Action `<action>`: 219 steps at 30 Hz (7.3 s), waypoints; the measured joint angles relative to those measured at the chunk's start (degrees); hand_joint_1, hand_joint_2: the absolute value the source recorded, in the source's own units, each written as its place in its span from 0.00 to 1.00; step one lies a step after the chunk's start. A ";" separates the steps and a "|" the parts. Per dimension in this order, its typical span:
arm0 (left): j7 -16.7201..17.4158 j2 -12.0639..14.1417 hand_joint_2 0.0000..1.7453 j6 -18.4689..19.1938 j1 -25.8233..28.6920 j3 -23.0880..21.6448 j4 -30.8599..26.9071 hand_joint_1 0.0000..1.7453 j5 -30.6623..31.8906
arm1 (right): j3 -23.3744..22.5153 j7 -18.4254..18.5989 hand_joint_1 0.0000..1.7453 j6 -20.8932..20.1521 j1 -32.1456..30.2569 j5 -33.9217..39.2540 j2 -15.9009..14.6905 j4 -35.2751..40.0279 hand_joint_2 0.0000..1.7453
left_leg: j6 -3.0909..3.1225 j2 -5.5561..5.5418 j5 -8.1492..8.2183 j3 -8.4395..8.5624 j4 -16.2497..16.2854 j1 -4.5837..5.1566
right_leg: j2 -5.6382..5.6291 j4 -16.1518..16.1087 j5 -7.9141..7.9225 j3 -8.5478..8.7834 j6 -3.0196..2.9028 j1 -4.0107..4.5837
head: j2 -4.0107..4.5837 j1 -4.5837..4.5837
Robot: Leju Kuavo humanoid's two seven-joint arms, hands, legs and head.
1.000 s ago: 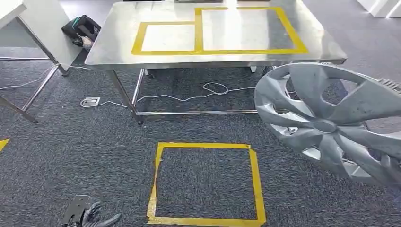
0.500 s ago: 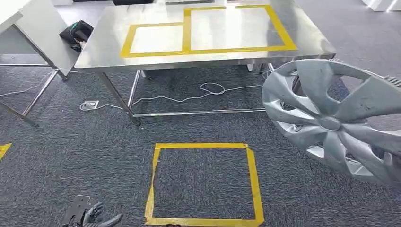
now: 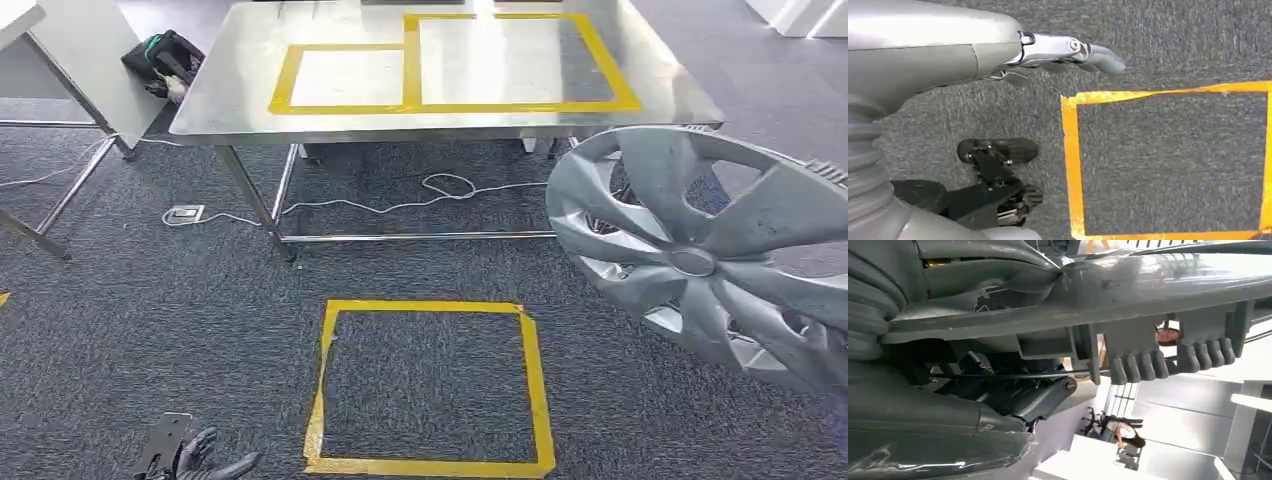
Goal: Take the parts from the cabinet and place them on the table.
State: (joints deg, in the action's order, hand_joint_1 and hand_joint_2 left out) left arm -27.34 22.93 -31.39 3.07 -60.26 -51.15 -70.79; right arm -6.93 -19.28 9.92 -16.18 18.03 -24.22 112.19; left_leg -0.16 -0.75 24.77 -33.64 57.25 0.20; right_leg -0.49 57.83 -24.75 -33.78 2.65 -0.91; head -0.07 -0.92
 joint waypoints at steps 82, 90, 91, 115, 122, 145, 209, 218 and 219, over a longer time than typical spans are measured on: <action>-0.17 -0.24 1.00 2.23 0.48 -0.02 0.46 0.00 1.86 | -9.40 0.96 1.00 3.85 4.52 -12.24 -6.71 -0.15 1.00 | 0.60 -0.05 3.73 3.51 -0.77 0.20 | 0.14 0.96 -2.44 -0.37 1.12 -0.75 | 0.00 0.39; -0.09 -0.31 1.00 2.58 0.44 0.02 0.48 0.00 1.62 | -9.49 0.79 1.00 4.04 4.20 -12.39 -6.75 -0.17 1.00 | -1.39 0.14 8.17 -8.03 16.66 -0.01 | -0.02 0.27 -2.57 2.60 -0.95 -0.87 | 0.00 0.09; -0.09 -0.37 1.00 2.58 0.57 0.00 0.48 0.00 1.62 | -9.49 0.79 1.00 4.15 4.16 -12.39 -6.75 -0.17 1.00 | -1.26 0.14 9.43 -9.31 16.80 0.02 | -0.11 0.23 -3.08 3.11 -0.97 -0.84 | 0.00 0.11; 0.11 -0.42 1.00 2.27 0.74 0.07 0.55 0.00 1.44 | -8.90 1.03 1.00 4.26 4.58 -12.76 -7.17 -0.81 1.00 | 2.21 -0.56 -2.50 -2.64 -0.26 1.20 | -0.30 0.50 -2.37 1.52 0.36 -0.08 | 0.00 0.55; 0.11 -0.31 1.00 2.10 0.65 0.07 0.57 0.00 1.46 | -8.85 1.05 1.00 4.24 4.66 -12.76 -7.17 -0.85 1.00 | 3.01 -0.56 -3.13 -2.54 -0.71 1.09 | -0.35 0.53 -2.42 1.47 -0.15 0.26 | 0.00 0.48; 0.65 0.07 1.00 1.36 0.78 -0.02 0.57 0.00 2.14 | -9.00 0.55 1.00 3.91 4.06 -12.35 -7.17 -1.25 1.00 | -0.16 -0.58 0.58 0.84 -0.26 -0.05 | -0.09 0.97 -2.38 1.66 -0.18 -0.80 | 0.00 1.05; 3.43 -1.27 1.00 3.67 -0.66 -1.46 0.00 0.00 5.66 | -20.94 11.54 1.00 -0.57 0.07 -32.55 -14.84 -4.85 1.00 | -0.28 0.06 3.27 -1.75 12.84 0.81 | -0.06 -1.02 -0.33 0.75 -1.53 0.01 | 0.04 0.59; 3.45 -2.27 1.00 4.39 -0.93 -0.22 2.23 0.00 6.62 | -20.94 11.78 1.00 -0.70 0.27 -33.22 -14.82 -5.57 1.00 | 0.10 0.11 -6.24 -6.52 -0.46 0.34 | -0.71 -1.16 -7.21 8.21 0.47 -0.59 | 0.04 0.50; 3.52 -2.42 1.00 4.37 -0.89 0.00 2.34 0.00 6.67 | -20.92 11.78 1.00 -0.68 0.42 -33.40 -14.82 -5.58 1.00 | 0.18 0.06 -6.43 -6.52 0.05 0.42 | -0.74 -1.33 -7.88 8.15 0.82 -0.65 | 0.04 0.63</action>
State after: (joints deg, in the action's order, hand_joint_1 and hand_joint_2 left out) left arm -23.82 20.50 -27.02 2.18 -60.26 -48.81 -64.13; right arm -27.85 -7.50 9.25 -15.77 -15.36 -39.04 106.62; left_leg 0.02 -0.69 18.35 -40.16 57.30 0.62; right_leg -1.22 56.49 -32.63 -25.64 3.47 -1.56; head -0.02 -0.28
